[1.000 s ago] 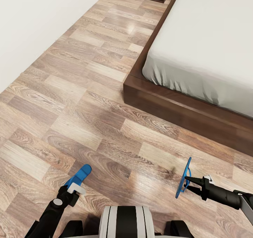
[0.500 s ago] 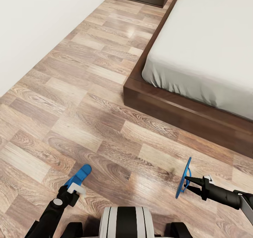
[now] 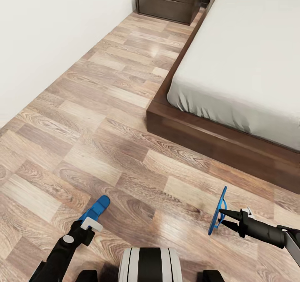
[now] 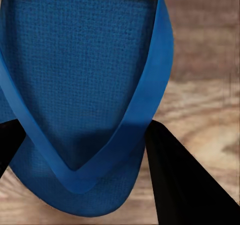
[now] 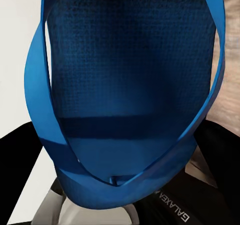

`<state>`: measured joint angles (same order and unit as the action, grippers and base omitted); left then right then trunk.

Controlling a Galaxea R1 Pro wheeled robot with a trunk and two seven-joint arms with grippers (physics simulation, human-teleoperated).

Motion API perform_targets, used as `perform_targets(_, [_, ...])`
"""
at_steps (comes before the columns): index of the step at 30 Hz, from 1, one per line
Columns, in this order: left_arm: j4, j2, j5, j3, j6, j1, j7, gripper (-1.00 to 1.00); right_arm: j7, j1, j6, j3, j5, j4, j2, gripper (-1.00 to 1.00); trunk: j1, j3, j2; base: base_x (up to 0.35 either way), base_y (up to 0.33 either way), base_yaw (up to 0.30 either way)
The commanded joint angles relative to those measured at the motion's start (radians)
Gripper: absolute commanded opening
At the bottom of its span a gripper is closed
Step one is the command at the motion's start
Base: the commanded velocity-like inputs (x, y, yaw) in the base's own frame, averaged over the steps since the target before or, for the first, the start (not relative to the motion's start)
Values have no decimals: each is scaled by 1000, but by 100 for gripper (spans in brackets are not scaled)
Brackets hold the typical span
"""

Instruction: In the bedroom, move the book from the bed onto either nightstand, and place the two sandals side by side next to the bed.

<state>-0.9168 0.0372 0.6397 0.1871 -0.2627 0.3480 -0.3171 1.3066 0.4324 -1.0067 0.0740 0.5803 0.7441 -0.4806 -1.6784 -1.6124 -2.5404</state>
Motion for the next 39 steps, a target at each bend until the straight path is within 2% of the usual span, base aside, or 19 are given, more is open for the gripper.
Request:
perform_targets(1, [-4,0,11,3,-3,0,-38,-100,1,0,-5,0,0,0,0,-100,1,3,0,0,0,0])
perform_targets(4, [-8,4,6,10,-4,0,-184,-100,1,0,-4,0,0,0,-1,-100,2,15,1,0,0,0])
perform_targets(6, [-9,8,-15,12,-5,1,-282,-100,0,0,-4,0,0,-1,-3,-100,3,23,1,0,0,0])
perform_targets(8, [-9,10,-50,13,-6,1,-349,-100,-1,0,-1,-1,0,-3,-6,-100,4,30,2,0,0,0])
perform_targets(9, [-10,12,-81,14,-8,2,-375,-100,-1,0,2,-2,-1,-7,-7,-100,4,34,2,0,0,0])
perform_targets(11, [-10,17,-128,14,-9,3,-391,-100,-2,0,17,-3,-4,-13,-8,-100,5,42,2,0,0,0])
perform_targets(13, [-14,46,-211,14,-11,3,-407,-100,-1,-1,76,-4,-21,-45,-10,-100,6,50,3,0,0,0])
perform_targets(14, [-31,74,-286,15,-12,3,-421,-100,2,-1,140,-4,-31,-100,-10,-100,6,54,3,0,0,0])
perform_targets(16, [-67,118,-396,24,-16,3,-441,-100,4,-1,217,-4,-38,-176,-10,-100,7,61,4,0,0,0])
perform_targets(17, [-83,143,-447,36,-22,3,-448,-100,4,-1,245,-4,-40,-210,-10,-100,8,65,4,0,0,0])
perform_targets(18, [-96,182,-514,60,-33,3,-455,-100,5,-1,275,-5,-42,-253,-10,-100,8,69,4,0,0,0])
perform_targets(20, [-106,229,-594,99,-48,3,-464,-100,5,-1,324,-5,-44,-315,-10,-100,9,77,4,0,0,0])
perform_targets(21, [-108,243,-623,112,-53,3,-474,-100,5,-1,365,-5,-44,-348,-10,-100,10,81,5,0,0,0])
perform_targets(23, [-109,252,-642,120,-56,3,-488,-100,6,-1,408,-5,-45,-381,-10,-100,10,88,5,0,0,0])
perform_targets(25, [-108,255,-654,133,-59,3,-528,-100,6,-1,433,-5,-45,-401,-10,-100,11,96,6,0,0,0])
perform_targets(27, [-105,247,-656,138,-68,2,-580,-100,5,-1,440,-5,-45,-405,-10,-100,12,104,6,0,0,0])
perform_targets(31, [-103,225,-655,140,-91,0,-605,-100,6,-1,442,-5,-45,-402,-10,-100,14,119,7,0,0,0])
perform_targets(36, [35,222,-654,141,-87,-4,-609,-100,5,-1,452,-5,-45,-403,-10,-100,16,139,8,0,0,0])
perform_targets(39, [73,224,-656,141,-85,-4,-609,-100,6,-1,528,-5,-45,-409,-10,-100,18,150,9,0,0,0])
